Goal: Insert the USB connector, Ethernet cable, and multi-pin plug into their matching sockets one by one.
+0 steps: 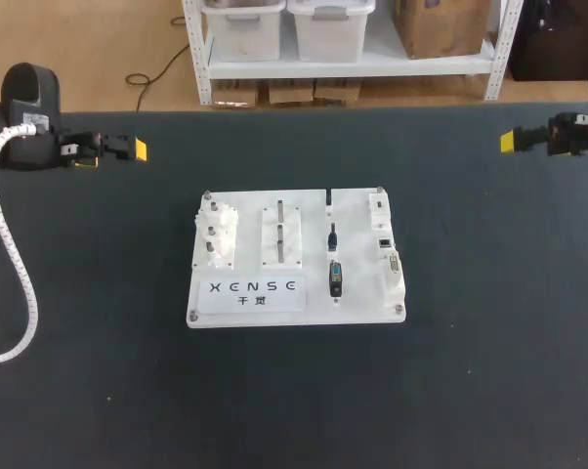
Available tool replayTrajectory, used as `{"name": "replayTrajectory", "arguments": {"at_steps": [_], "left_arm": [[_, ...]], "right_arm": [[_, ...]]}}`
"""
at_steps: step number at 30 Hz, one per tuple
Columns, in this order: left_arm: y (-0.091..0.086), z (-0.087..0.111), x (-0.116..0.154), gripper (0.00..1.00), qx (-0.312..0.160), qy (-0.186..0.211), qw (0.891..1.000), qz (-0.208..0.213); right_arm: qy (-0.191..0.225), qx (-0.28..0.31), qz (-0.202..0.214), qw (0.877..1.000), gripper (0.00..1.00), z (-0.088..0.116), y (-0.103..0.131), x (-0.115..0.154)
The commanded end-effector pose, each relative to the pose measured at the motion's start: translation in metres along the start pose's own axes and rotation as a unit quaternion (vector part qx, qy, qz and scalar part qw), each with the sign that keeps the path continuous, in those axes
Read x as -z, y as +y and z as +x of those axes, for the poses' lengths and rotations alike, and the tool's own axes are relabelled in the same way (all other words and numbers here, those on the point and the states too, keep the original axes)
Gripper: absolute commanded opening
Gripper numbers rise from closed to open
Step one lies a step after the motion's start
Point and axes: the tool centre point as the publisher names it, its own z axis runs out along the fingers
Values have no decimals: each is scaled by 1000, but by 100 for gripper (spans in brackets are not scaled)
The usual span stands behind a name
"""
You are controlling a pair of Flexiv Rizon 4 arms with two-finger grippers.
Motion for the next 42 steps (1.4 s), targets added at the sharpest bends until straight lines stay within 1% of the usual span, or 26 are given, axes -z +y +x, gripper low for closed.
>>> {"name": "replayTrajectory", "arguments": {"at_steps": [1, 26, 28, 30, 31, 33, 38, 42], "left_arm": [[0, 0, 0, 100, 0, 0, 1000, 0], [0, 0, 0, 100, 0, 0, 1000, 0], [0, 0, 0, 100, 0, 0, 1000, 0], [0, 0, 0, 100, 0, 0, 1000, 0], [0, 0, 0, 100, 0, 0, 1000, 0], [0, 0, 0, 100, 0, 0, 1000, 0], [0, 0, 0, 100, 0, 0, 1000, 0], [0, 0, 0, 100, 0, 0, 1000, 0]], "right_arm": [[0, 0, 1, 1000, 100, 0, 0, 1], [0, 0, 1, 1000, 100, 0, 0, 1], [6, 25, 23, 999, 100, 0, 19, 0], [9, 42, 59, 997, 100, 0, 41, -2], [17, 45, 66, 997, 100, 1, 50, -4], [20, 58, 87, 994, 100, 3, 72, -7], [43, 65, 138, 987, 100, 14, 118, -20], [61, 70, 169, 981, 100, 24, 151, -38]]}}
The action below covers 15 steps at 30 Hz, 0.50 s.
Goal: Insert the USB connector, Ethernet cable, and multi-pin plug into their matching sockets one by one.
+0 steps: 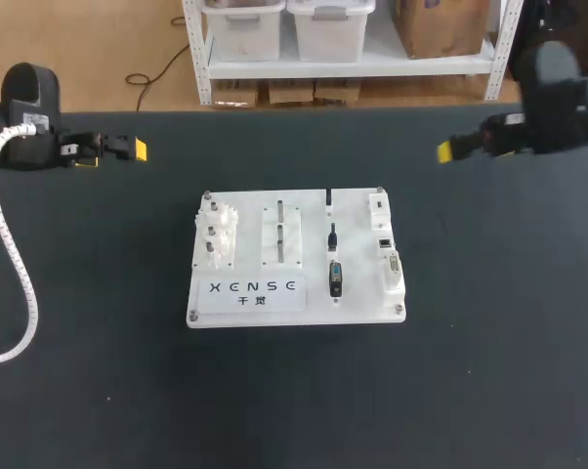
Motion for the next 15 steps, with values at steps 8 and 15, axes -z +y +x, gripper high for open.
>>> {"name": "replayTrajectory", "arguments": {"at_steps": [8, 15], "left_arm": [[0, 0, 0, 100, 0, 0, 1000, 0], [0, 0, 0, 100, 0, 0, 1000, 0]], "right_arm": [[66, 16, 261, 963, 100, 10, 86, -57], [99, -9, 305, 947, 100, 10, 84, -84]]}}
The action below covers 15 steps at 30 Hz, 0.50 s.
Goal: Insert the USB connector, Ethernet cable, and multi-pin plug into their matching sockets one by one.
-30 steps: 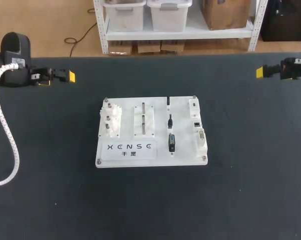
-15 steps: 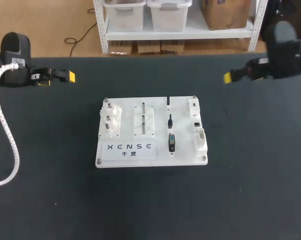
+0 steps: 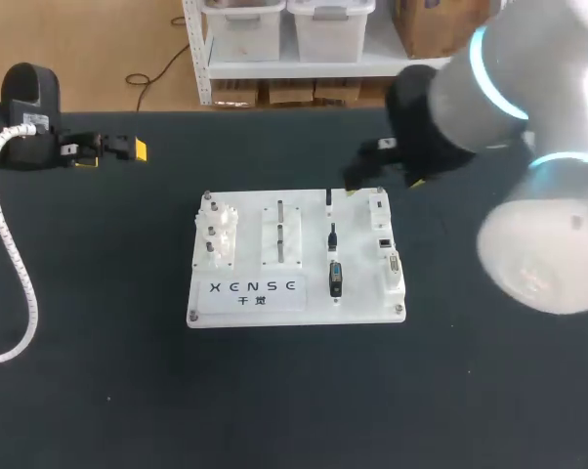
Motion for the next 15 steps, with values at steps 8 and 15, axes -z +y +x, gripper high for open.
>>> {"name": "replayTrajectory", "arguments": {"at_steps": [8, 15], "left_arm": [[0, 0, 0, 100, 0, 0, 1000, 0], [0, 0, 0, 100, 0, 0, 1000, 0]], "right_arm": [[40, -48, 256, 965, 100, -24, 1, -49], [38, -78, 240, 967, 100, -37, 1, -61]]}}
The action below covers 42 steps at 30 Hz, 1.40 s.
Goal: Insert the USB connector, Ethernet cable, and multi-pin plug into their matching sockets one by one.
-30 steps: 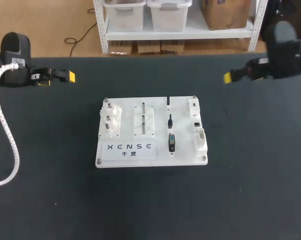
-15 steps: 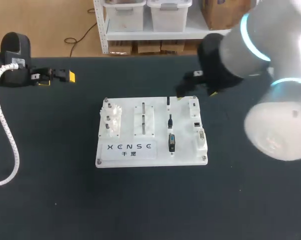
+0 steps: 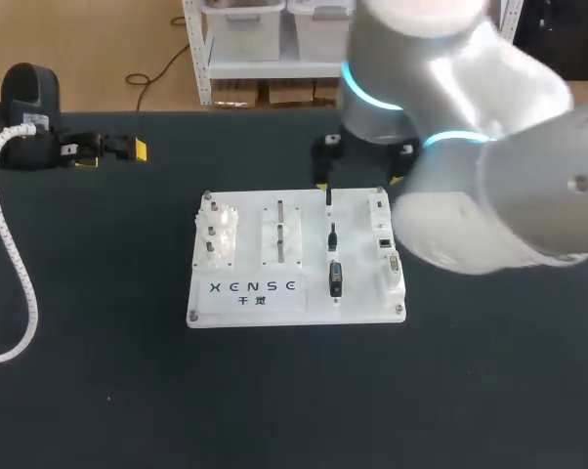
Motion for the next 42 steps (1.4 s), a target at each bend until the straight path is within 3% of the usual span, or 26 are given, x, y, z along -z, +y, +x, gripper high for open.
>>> {"name": "replayTrajectory", "arguments": {"at_steps": [1, 16, 18, 24, 42], "left_arm": [[0, 0, 0, 100, 0, 0, 1000, 0], [0, 0, 0, 100, 0, 0, 1000, 0], [0, 0, 0, 100, 0, 0, 1000, 0], [0, 0, 0, 100, 0, 0, 1000, 0], [0, 0, 0, 100, 0, 0, 1000, 0]], "right_arm": [[1, -4, 98, 995, 100, -8, 6, -8], [1, -4, 98, 995, 100, -8, 6, -8], [3, -10, 78, 997, 100, -6, 5, -9], [27, -31, 62, 997, 100, -11, 8, -24], [91, -58, 74, 991, 100, -38, 22, -69]]}}
